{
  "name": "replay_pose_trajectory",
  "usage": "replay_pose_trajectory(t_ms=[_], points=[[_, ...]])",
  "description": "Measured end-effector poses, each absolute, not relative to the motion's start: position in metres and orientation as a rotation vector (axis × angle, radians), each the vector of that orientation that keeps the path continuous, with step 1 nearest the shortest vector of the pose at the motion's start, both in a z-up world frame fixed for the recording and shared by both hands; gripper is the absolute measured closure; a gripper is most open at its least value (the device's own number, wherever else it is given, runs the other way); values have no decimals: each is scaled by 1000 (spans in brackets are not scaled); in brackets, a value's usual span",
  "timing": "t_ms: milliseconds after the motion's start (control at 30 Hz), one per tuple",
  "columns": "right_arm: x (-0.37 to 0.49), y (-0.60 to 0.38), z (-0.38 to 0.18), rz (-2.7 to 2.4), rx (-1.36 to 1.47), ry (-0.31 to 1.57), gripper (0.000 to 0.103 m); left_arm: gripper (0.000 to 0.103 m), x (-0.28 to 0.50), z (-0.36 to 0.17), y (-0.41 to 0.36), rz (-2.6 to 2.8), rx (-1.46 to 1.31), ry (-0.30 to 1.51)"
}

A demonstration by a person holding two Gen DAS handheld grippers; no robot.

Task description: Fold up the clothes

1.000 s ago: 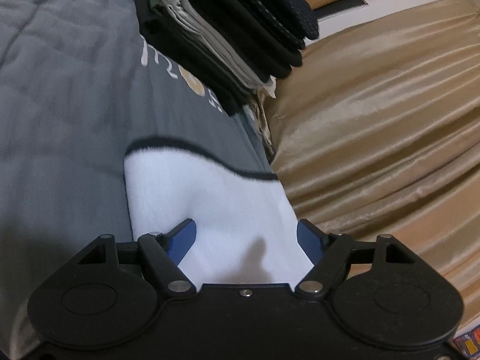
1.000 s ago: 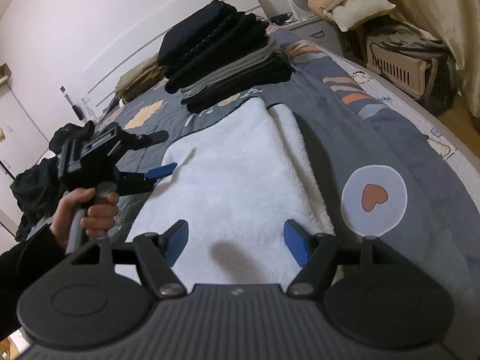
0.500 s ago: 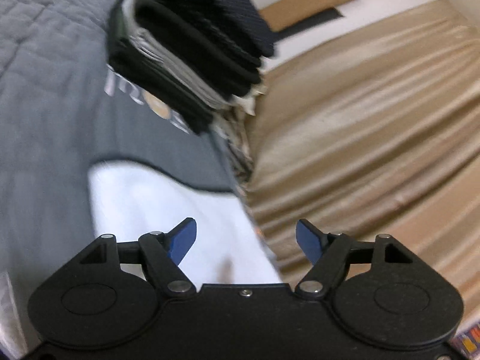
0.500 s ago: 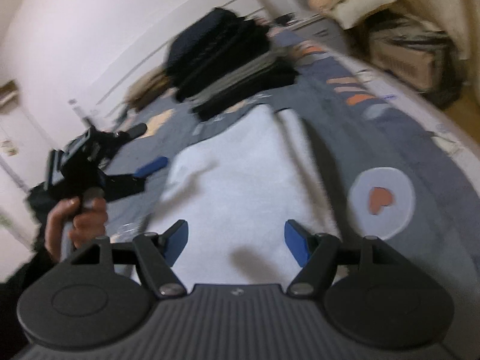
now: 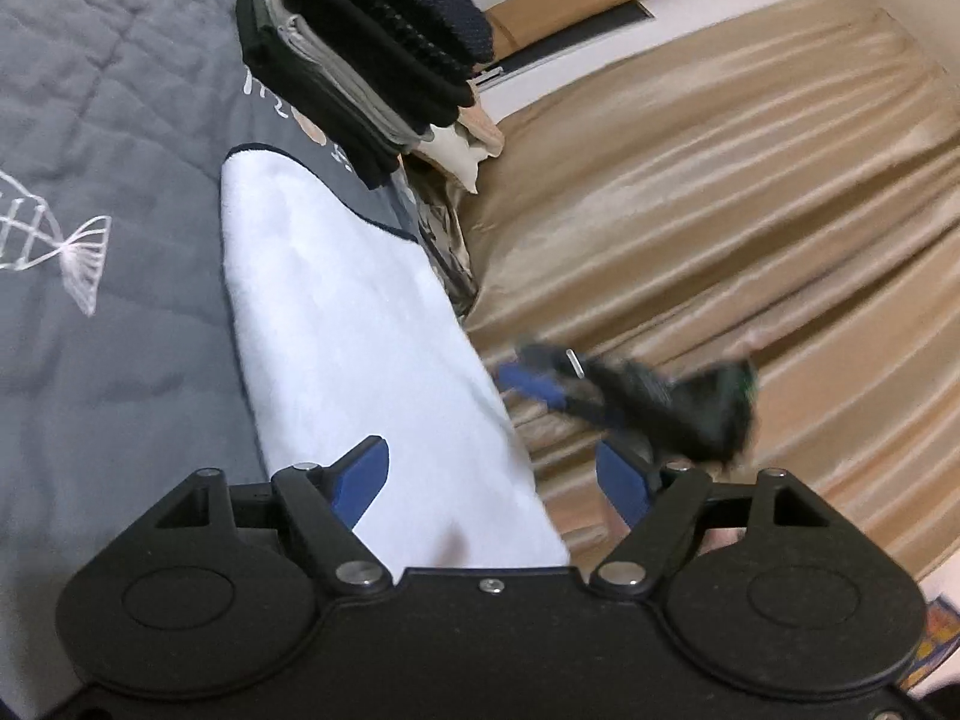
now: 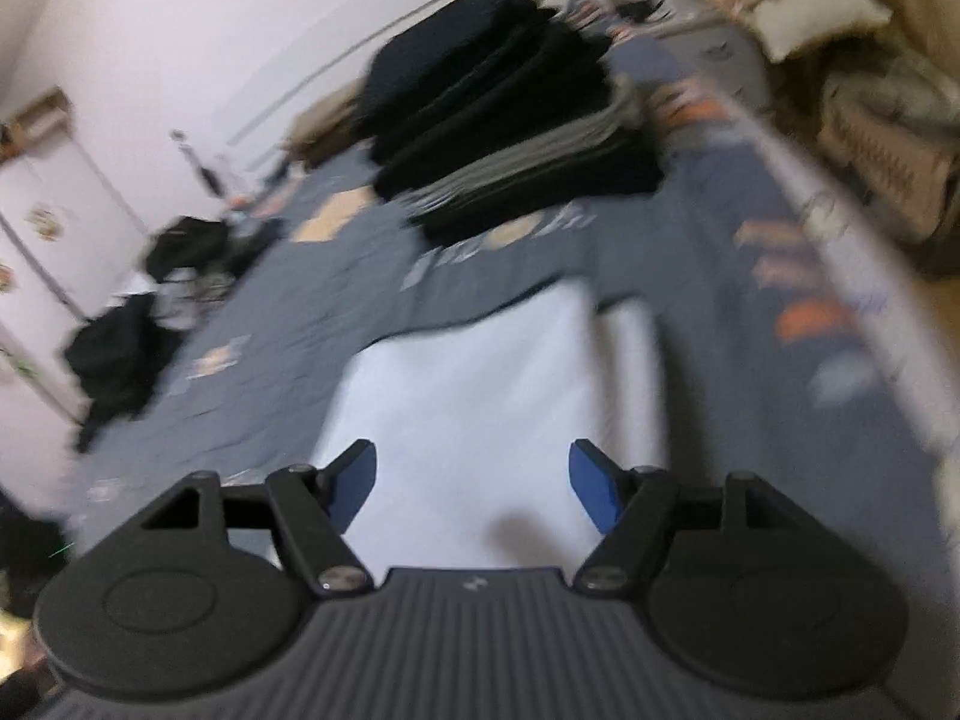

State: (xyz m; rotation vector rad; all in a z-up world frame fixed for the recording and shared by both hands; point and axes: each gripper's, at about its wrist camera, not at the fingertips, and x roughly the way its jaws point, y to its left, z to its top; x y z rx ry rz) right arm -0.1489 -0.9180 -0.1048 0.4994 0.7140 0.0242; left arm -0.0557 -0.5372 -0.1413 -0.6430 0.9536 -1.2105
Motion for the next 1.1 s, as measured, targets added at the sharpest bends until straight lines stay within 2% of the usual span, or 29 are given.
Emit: replay_pose_trajectory(t_ms=[200, 433, 500, 533, 567, 600, 900, 1033, 1100], points=[[-103, -939, -110, -78, 416, 709, 34, 27, -81, -132, -527, -1216, -576, 886], [-64, -940, -139, -61, 382, 793, 34, 27, -86, -136, -519, -1234, -601, 862], [-59, -939, -144, -46, 400, 797, 44, 27, -86, -136, -517, -1235, -599, 859], [-57, -939, -145, -40, 419, 798, 59, 27, -86, -136, -516, -1235, -595, 860], [-56, -938, -147, -39, 438, 805, 79, 27, -86, -136, -516, -1239, -597, 860], [-57, -938, -147, -43, 435, 805, 92, 27, -86, -137, -516, -1243, -600, 860], [-85, -951, -118, -54, 478, 636, 98, 27, -82, -137, -511, -1233, -619, 854], [-87, -961, -121, -109, 467, 618, 99, 27, -82, -136, -509, -1235, -621, 847], [-81, -964, -131, -135, 445, 652, 102, 26, -82, -136, -510, -1235, -616, 849]])
